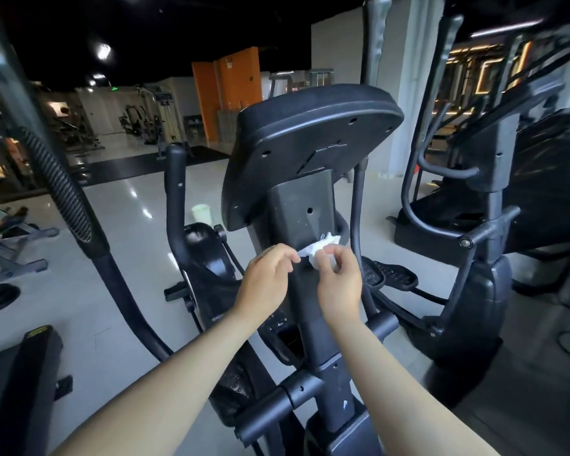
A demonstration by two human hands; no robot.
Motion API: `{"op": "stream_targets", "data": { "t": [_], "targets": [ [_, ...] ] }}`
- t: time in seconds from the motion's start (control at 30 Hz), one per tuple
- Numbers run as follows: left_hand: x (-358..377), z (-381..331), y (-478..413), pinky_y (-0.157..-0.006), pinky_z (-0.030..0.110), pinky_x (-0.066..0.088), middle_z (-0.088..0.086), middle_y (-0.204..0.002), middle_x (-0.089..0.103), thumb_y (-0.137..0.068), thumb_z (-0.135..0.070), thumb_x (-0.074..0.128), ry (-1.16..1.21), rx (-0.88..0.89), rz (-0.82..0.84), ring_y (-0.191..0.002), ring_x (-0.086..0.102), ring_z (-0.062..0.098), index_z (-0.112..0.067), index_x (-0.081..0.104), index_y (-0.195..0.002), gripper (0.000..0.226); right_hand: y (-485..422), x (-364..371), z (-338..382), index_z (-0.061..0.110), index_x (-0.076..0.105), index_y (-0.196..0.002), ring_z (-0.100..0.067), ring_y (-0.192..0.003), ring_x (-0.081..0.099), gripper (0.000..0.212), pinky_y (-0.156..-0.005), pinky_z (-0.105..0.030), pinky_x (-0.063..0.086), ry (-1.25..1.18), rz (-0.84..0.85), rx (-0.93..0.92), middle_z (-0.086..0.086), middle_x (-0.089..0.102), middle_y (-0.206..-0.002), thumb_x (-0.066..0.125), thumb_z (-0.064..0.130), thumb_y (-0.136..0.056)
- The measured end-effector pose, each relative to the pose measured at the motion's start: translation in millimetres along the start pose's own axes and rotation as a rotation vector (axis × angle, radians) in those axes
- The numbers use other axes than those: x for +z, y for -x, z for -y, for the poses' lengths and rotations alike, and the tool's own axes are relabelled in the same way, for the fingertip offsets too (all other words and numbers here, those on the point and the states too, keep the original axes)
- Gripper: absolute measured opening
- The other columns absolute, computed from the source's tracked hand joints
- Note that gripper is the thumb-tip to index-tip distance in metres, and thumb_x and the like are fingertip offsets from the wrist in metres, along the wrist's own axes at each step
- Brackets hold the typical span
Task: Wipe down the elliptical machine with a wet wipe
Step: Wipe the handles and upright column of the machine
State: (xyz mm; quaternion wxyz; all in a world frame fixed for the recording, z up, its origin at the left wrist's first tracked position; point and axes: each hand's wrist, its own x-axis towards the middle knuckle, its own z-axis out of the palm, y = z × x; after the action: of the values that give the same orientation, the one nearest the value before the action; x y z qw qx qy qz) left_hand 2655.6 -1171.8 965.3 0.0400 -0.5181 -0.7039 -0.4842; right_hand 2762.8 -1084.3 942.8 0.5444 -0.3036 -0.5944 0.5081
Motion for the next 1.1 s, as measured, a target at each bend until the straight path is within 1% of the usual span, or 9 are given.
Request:
{"op": "stream_targets", "data": {
  "t": [0.07,0.17,0.3,0.37,0.53,0.7,0.83,0.93,1.1],
  "targets": [
    [-2.7,-4.9,1.4,-0.068,0.013,0.039,-0.018,-0.084,0.064,-0.098,-0.011,0.045,0.127,-0.143,0.041,-0.077,0.056,-0.002,-0.03,0.067,-0.107,0.03,10.6,1.5,4.1,0.024,0.063,-0.1,-0.014,-0.097,0.063,0.008,-0.084,-0.024,0.047,-0.066,0.047,0.038,0.005,0.069,-0.103,0.063,0.017,-0.095],
    [-5.5,-4.0,4.2,-0.066,0.014,0.04,-0.016,-0.094,0.066,-0.097,-0.031,0.061,0.18,-0.134,0.07,-0.069,0.054,0.003,-0.036,0.064,-0.12,0.023,22.5,6.2,8.3,0.023,0.062,-0.107,-0.015,-0.103,0.066,0.017,-0.09,-0.027,0.05,-0.163,0.101,0.082,0.001,0.068,-0.11,0.065,0.011,-0.095],
    [-13.0,1.6,-0.3,-0.075,0.014,0.041,-0.016,-0.101,0.07,-0.096,-0.03,0.066,0.146,-0.137,0.095,-0.093,0.061,-0.004,-0.027,0.073,-0.105,0.012,32.5,13.8,11.1,0.026,0.059,-0.109,-0.025,-0.099,0.066,0.03,-0.095,-0.042,0.051,-0.275,0.117,0.136,0.0,0.068,-0.103,0.07,0.006,-0.09],
    [-20.9,3.4,-1.4,-0.075,0.012,0.043,-0.017,-0.098,0.073,-0.098,-0.027,0.065,0.199,-0.157,0.068,-0.09,0.063,-0.005,-0.023,0.075,-0.103,0.012,34.7,15.0,12.0,0.027,0.058,-0.116,-0.032,-0.101,0.067,0.036,-0.097,-0.047,0.052,-0.35,0.122,0.194,-0.011,0.069,-0.109,0.069,0.005,-0.089],
    [-36.7,6.0,5.4,-0.051,0.01,0.039,-0.018,-0.07,0.069,-0.102,-0.026,0.06,0.401,-0.255,0.067,-0.052,0.055,-0.004,-0.019,0.074,-0.106,0.015,37.0,13.1,19.1,0.013,0.054,-0.126,-0.025,-0.092,0.073,0.036,-0.08,-0.033,0.057,-0.65,0.063,0.345,-0.012,0.07,-0.106,0.059,-0.007,-0.096],
    [-41.0,11.1,12.1,-0.045,0.016,0.036,-0.008,-0.073,0.064,-0.103,-0.027,0.059,0.514,-0.319,0.052,-0.049,0.045,0.008,-0.022,0.072,-0.103,0.014,43.9,14.7,21.3,0.007,0.057,-0.128,-0.027,-0.094,0.071,0.041,-0.085,-0.036,0.057,-0.744,0.076,0.401,-0.015,0.07,-0.11,0.05,-0.015,-0.094],
    [-46.6,13.1,14.0,-0.059,0.024,0.044,-0.014,-0.068,0.057,-0.104,-0.026,0.057,0.554,-0.35,0.058,-0.058,0.048,0.007,-0.022,0.072,-0.109,0.017,51.4,13.6,18.1,0.01,0.063,-0.12,-0.029,-0.097,0.069,0.052,-0.082,-0.035,0.055,-0.679,0.089,0.396,-0.017,0.069,-0.122,0.042,-0.021,-0.083],
    [-49.0,12.4,16.3,-0.065,0.016,0.046,-0.02,-0.063,0.054,-0.105,-0.02,0.054,0.548,-0.341,0.094,-0.058,0.049,0.0,-0.019,0.072,-0.112,0.02,57.9,13.5,21.5,0.011,0.068,-0.111,-0.021,-0.087,0.067,0.056,-0.067,-0.026,0.053,-0.592,0.068,0.381,-0.014,0.068,-0.118,0.037,-0.023,-0.079],
    [-51.7,12.3,18.4,-0.068,0.015,0.047,-0.01,-0.076,0.06,-0.101,-0.024,0.06,0.517,-0.291,0.159,-0.066,0.052,0.003,-0.022,0.075,-0.107,0.016,61.4,8.3,26.6,0.022,0.066,-0.126,-0.033,-0.114,0.069,0.055,-0.098,-0.044,0.055,-0.708,0.156,0.43,-0.016,0.065,-0.131,0.046,-0.011,-0.088]
  ]
}}
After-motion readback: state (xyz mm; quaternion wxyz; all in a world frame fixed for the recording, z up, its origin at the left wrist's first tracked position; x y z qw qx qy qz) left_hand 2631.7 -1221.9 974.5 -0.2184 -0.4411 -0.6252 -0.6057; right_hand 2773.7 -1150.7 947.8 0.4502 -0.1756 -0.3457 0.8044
